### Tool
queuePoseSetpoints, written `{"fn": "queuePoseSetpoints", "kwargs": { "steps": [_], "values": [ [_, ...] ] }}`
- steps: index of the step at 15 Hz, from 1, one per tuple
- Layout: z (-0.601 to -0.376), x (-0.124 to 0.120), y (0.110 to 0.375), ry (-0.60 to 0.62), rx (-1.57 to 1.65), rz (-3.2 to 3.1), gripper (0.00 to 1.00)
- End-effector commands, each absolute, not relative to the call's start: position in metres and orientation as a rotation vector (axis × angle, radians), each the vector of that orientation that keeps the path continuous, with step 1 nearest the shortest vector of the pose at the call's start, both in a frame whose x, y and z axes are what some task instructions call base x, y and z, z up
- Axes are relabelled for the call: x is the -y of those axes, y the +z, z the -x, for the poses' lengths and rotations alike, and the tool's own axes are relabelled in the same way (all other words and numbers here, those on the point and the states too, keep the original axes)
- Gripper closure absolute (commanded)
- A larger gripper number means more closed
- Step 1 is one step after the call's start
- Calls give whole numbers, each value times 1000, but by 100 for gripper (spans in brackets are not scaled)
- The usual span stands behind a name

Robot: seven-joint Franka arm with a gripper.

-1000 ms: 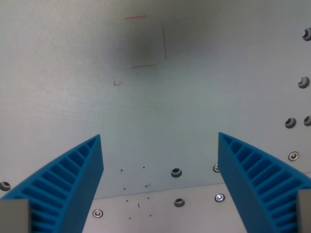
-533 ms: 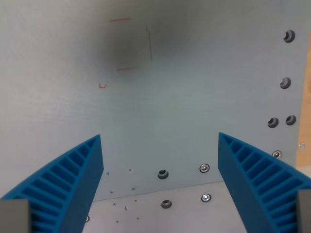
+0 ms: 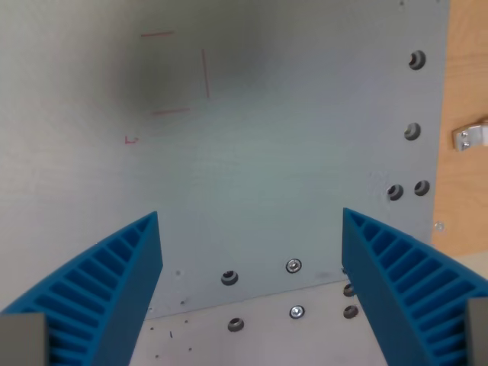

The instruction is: Rotate around gripper negative x

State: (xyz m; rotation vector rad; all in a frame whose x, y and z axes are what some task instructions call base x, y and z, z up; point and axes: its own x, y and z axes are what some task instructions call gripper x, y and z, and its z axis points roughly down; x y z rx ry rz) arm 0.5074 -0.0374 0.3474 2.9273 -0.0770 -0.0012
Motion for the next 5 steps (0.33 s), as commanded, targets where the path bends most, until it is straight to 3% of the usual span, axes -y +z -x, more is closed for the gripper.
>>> {"fn": "queuePoseSetpoints", "kwargs": {
  "steps": [1,5],
  "values": [
    [-506,34,349,-24,105,-2711,0],
    [-506,34,349,-26,103,-2664,0]
  ]
}}
